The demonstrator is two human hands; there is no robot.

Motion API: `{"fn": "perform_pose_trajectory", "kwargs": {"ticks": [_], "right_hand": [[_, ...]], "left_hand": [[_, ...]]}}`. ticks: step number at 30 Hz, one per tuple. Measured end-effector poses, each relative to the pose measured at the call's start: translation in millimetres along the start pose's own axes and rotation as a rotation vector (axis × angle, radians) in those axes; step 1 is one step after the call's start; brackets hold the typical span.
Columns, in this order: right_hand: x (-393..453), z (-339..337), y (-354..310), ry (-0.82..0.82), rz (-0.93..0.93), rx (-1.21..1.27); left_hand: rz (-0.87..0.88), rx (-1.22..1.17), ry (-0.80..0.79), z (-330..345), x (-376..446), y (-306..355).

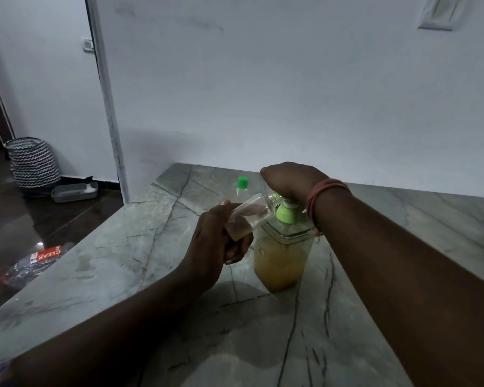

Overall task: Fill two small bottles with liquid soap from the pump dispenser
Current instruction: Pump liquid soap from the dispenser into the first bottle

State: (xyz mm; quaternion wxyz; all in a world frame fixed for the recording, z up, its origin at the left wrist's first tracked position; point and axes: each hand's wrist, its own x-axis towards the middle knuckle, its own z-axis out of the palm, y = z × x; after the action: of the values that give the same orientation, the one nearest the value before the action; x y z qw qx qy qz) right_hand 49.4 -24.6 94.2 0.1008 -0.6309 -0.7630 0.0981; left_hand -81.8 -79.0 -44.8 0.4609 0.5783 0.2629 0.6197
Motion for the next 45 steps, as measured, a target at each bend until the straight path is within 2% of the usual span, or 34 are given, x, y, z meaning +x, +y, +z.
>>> {"fn": "perform_pose_trajectory", "kwargs": {"ticks": [4, 11, 17, 22, 26, 31, 35, 41, 45], "right_hand": [[-0.8, -5.0, -4.3, -0.018, 0.003, -0.034], [1.1, -0.9, 1.9, -0.043, 0.024, 0.057], [3.1, -4.9, -2.2, -0.056, -0.007, -0.049], [1.3, -1.1, 0.0, -0.054, -0.028, 0.063], [-5.0, -4.1, -1.4, -0.041, 0.023, 0.089], [-9.8, -8.2, -1.0, -0.119, 0.02, 0.083], [-6.7, -2.5, 1.7, -0.041, 0.009, 0.11], [-5.6, 0.0, -0.2, -0.032, 0.033, 0.058], [-5.2, -4.0, -6.7, -0.117, 0.01, 0.049]], "left_hand": [[-0.008, 0.037, 0.018, -0.8, -1.5, 0.5], [0.002, 0.045, 0.034, -1.0, 0.2, 1.4], [0.005, 0.052, 0.053, 0.4, -0.9, 3.4], [0.014, 0.07, 0.06, -1.0, 0.2, 1.5], [-0.008, 0.073, 0.081, 1.3, -1.1, 6.9], [-0.011, 0.093, 0.073, 2.7, -6.0, 5.6], [-0.001, 0.074, 0.071, -0.6, -3.9, 3.5], [0.012, 0.047, 0.063, -0.3, -3.6, 3.4], [0.029, 0.039, 0.07, -2.2, -4.2, 4.2]]}}
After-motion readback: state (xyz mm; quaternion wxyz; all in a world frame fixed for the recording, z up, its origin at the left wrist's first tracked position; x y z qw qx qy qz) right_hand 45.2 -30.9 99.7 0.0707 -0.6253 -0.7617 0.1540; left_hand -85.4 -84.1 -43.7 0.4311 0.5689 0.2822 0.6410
